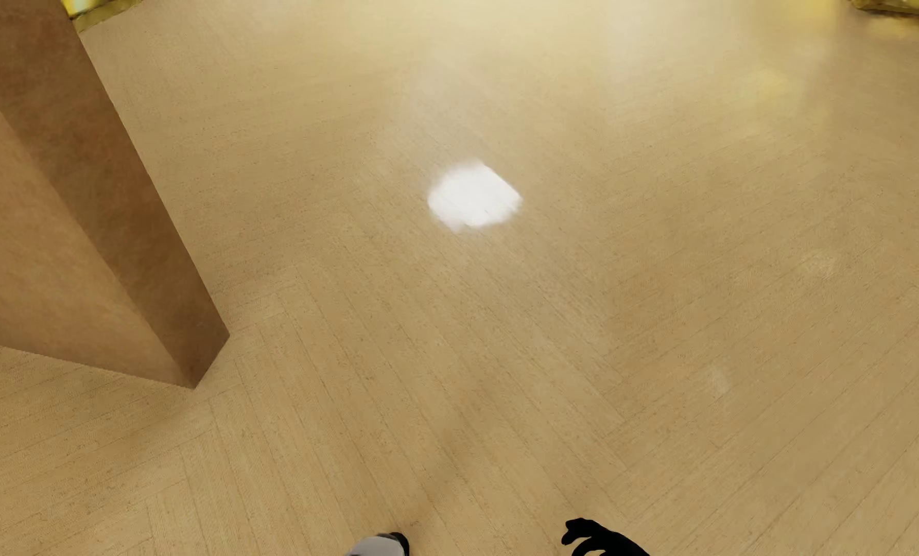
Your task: Look left
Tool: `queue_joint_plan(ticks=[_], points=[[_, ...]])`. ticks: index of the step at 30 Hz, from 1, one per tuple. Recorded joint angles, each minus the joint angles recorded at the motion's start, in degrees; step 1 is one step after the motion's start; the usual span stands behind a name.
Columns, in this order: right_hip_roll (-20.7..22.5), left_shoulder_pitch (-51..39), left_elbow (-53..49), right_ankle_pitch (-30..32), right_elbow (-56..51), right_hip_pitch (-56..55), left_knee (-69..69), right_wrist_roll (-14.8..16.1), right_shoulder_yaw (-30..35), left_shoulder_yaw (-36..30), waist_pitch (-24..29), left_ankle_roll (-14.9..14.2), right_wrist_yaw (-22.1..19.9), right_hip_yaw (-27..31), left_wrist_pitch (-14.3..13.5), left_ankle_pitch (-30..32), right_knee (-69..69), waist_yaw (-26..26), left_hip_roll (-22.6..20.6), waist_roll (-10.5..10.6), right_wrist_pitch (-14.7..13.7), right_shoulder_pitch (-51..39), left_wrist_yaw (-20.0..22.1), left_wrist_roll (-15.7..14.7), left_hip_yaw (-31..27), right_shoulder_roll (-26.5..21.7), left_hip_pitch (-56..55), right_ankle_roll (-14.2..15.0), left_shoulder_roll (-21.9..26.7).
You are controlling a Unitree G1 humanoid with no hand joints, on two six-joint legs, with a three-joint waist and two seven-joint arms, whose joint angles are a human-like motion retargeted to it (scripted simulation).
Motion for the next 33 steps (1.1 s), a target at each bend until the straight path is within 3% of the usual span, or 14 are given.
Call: queue_joint_plan(ticks=[4,6,10,11,12,13,14,15,19,21,24,27,29,33], points=[[-5.8,-1.4,4.0,32.2,1.8,-6.3,16.5,0.0,-5.0,-0.4,0.0,0.0,0.0,0.0,0.0,-1.3,32.4,1.9,-7.7,-3.8,0.0,5.9,0.0,0.0,0.0,3.5,1.1,0.0,-0.4],[-6.8,-2.5,1.0,28.7,4.1,-20.0,13.9,0.0,0.9,0.9,2.4,0.0,0.0,0.0,0.0,-5.7,56.8,-1.4,-9.7,-3.5,0.0,6.6,0.0,0.0,0.0,4.2,10.6,0.0,-0.7],[-4.0,-5.9,-8.6,38.2,8.9,-37.8,4.8,0.0,3.0,1.8,2.8,0.0,0.0,0.0,0.0,-8.8,27.3,-14.6,-6.8,1.0,0.0,12.9,0.0,0.0,0.0,5.6,27.3,0.0,0.2],[-3.3,-6.3,-10.8,33.0,10.5,-38.6,2.5,0.0,2.6,2.7,2.4,0.0,0.0,0.0,0.0,-10.6,12.9,-16.3,-6.6,1.2,0.0,14.2,0.0,0.0,0.0,5.6,32.2,0.0,0.7],[-2.8,-7.0,-13.0,10.1,10.7,-38.3,0.6,0.0,4.3,4.7,1.4,0.0,0.0,0.0,0.0,-13.0,6.3,-17.1,-7.7,0.5,0.0,15.2,0.0,0.0,0.0,5.3,35.8,0.0,1.4],[-3.3,-7.3,-14.6,27.7,10.7,-39.5,0.5,0.0,5.6,6.4,-0.2,0.0,0.0,0.0,0.0,-16.4,-15.9,-17.7,-8.0,0.1,0.0,16.5,0.0,0.0,0.0,4.7,37.8,0.0,2.3],[-3.4,-7.7,-14.7,31.4,11.3,-40.6,0.6,0.0,6.9,7.9,-0.7,0.0,0.0,0.0,0.0,-18.7,-19.2,-18.4,-9.0,-0.4,0.0,17.7,0.0,0.0,0.0,4.4,39.6,0.0,2.7],[-2.5,-7.3,-14.2,9.4,12.1,-42.7,2.0,0.0,7.9,9.9,-0.2,0.0,0.0,0.0,0.0,-19.3,3.0,-19.4,-8.8,0.3,0.0,18.2,0.0,0.0,0.0,4.2,41.4,0.0,2.4],[6.9,-3.2,-6.8,34.4,14.1,-40.2,41.7,0.0,6.9,11.8,1.3,0.0,0.0,0.0,0.0,2.1,11.4,-17.2,-1.0,5.3,0.0,19.4,0.0,0.0,0.0,3.3,30.1,0.0,-0.4],[7.4,-2.6,-4.0,30.7,11.7,-31.7,47.1,0.0,3.5,9.2,3.5,0.0,0.0,0.0,0.0,-7.4,9.4,-14.7,-0.5,3.7,0.0,17.9,0.0,0.0,0.0,3.1,18.1,0.0,-0.6],[6.8,1.1,-3.8,19.7,5.3,-21.5,15.6,0.0,1.5,9.6,3.3,0.0,0.0,0.0,0.0,-8.0,6.5,-6.4,-1.0,-1.0,0.0,14.3,0.0,0.0,0.0,2.2,10.8,0.0,1.0],[5.9,5.3,-3.3,8.2,-0.1,-15.5,2.3,0.0,-3.9,9.1,0.9,0.0,0.0,0.0,0.0,28.0,7.5,-3.8,1.8,-2.3,0.0,11.4,0.0,0.0,0.0,0.0,6.1,0.0,0.8],[5.0,6.1,-2.4,7.8,-1.9,-12.7,9.8,0.0,-5.2,8.2,1.7,0.0,0.0,0.0,0.0,12.0,14.2,-1.0,0.9,-3.4,0.0,10.8,0.0,0.0,0.0,-0.5,8.7,0.0,1.0],[0.5,0.1,-0.4,32.9,-1.2,-26.0,10.1,0.0,-1.9,9.6,3.2,0.0,0.0,0.0,0.0,-1.6,28.3,-3.2,4.6,-7.0,0.0,8.9,0.0,0.0,0.0,4.2,17.3,0.0,3.4]])
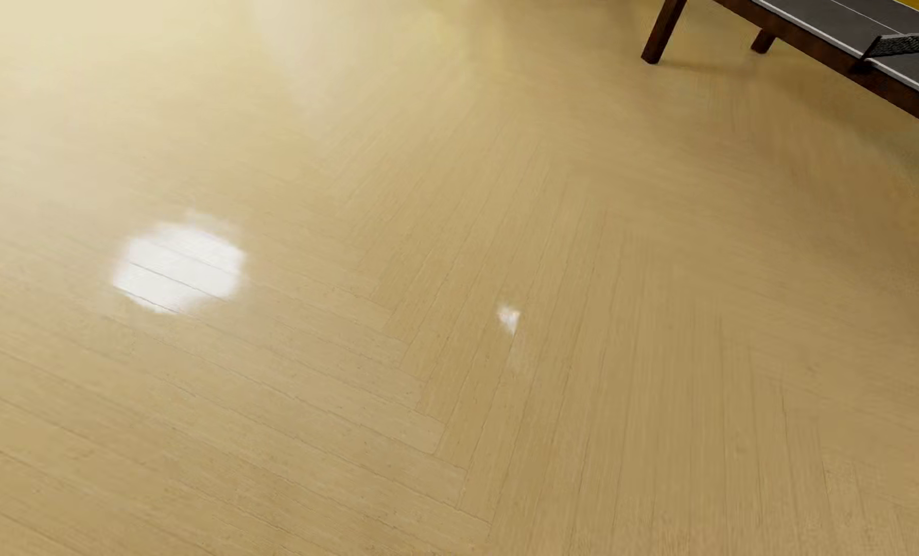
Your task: Look left
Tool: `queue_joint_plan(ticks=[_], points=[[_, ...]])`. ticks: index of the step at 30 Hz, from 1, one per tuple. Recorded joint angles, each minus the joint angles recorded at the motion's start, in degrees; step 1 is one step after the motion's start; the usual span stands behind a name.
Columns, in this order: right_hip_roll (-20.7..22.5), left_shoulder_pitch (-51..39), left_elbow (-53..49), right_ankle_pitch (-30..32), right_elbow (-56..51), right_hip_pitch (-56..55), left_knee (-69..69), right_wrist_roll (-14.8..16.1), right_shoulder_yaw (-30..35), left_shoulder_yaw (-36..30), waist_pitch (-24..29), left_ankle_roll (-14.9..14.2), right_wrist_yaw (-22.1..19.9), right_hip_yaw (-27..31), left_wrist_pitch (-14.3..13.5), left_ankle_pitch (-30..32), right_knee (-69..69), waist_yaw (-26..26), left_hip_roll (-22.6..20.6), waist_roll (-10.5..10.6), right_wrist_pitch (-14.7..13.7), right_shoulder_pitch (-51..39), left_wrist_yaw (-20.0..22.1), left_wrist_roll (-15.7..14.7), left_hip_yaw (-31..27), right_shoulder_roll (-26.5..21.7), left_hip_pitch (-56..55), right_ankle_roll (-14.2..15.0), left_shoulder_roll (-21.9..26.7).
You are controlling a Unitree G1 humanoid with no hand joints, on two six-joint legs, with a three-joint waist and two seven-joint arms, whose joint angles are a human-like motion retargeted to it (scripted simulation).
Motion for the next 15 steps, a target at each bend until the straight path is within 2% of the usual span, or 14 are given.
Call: queue_joint_plan(ticks=[3,6,8,9,10,11,12,13,14,15], points=[[-3.6,-0.5,-4.9,-3.5,3.0,-11.4,-1.8,0.0,5.2,0.6,-1.2,0.0,0.0,0.0,0.0,-5.3,-3.1,-4.9,3.4,1.6,0.0,3.5,0.0,0.0,0.0,1.1,7.8,0.0,0.2],[-6.8,-1.0,-10.2,-6.4,7.1,-19.3,-4.7,0.0,6.0,1.0,-1.9,0.0,0.0,0.0,0.0,-9.8,-15.1,-9.9,2.3,3.5,0.0,8.5,0.0,0.0,0.0,0.3,17.4,0.0,-0.6],[-8.2,-2.9,-12.4,-15.2,10.4,-23.6,-6.6,0.0,8.5,1.2,-2.4,0.0,0.0,0.0,0.0,-12.8,-20.9,-13.2,-0.1,4.1,0.0,11.3,0.0,0.0,0.0,-0.7,22.1,0.0,-0.2],[-9.5,-4.8,-13.2,-15.8,12.3,-25.4,-6.2,0.0,10.4,-0.5,-2.0,0.0,0.0,0.0,0.0,-14.3,-21.5,-15.9,-0.3,4.7,0.0,12.4,0.0,0.0,0.0,-1.3,23.3,0.0,0.2],[-10.3,-6.4,-14.4,-6.6,13.2,-28.4,-5.2,0.0,9.5,-0.8,-1.6,0.0,0.0,0.0,0.0,-14.8,-19.4,-18.4,0.4,5.7,0.0,14.0,0.0,0.0,0.0,-1.6,24.4,0.0,0.8],[-9.9,-7.6,-14.3,1.3,15.4,-31.0,-5.1,0.0,11.6,-1.2,-0.5,0.0,0.0,0.0,0.0,-13.0,-13.9,-20.5,1.2,6.9,0.0,14.4,0.0,0.0,0.0,-1.9,26.9,0.0,1.0],[-8.5,-7.4,-14.3,3.6,17.9,-32.3,-4.5,0.0,13.3,0.2,-0.1,0.0,0.0,0.0,0.0,-8.9,-10.2,-21.5,2.0,8.2,0.0,13.9,0.0,0.0,0.0,-1.8,28.6,0.0,1.0],[-6.6,-6.3,-13.5,1.0,18.8,-30.7,-0.7,0.0,15.2,1.1,-0.8,0.0,0.0,0.0,0.0,-2.7,-9.0,-22.4,3.5,9.2,0.0,13.8,0.0,0.0,0.0,-1.8,27.5,0.0,0.9],[-5.2,-5.4,-11.9,-3.0,18.9,-28.8,4.5,0.0,14.4,0.4,-2.0,0.0,0.0,0.0,0.0,3.4,-8.1,-21.8,3.2,9.4,0.0,14.6,0.0,0.0,0.0,-1.5,23.2,0.0,0.7],[-3.5,-5.1,-10.3,-6.9,17.1,-26.3,12.4,0.0,12.4,-0.1,-2.5,0.0,0.0,0.0,0.0,4.2,-8.0,-18.7,1.8,9.7,0.0,15.4,0.0,0.0,0.0,-1.5,18.1,0.0,0.4]])
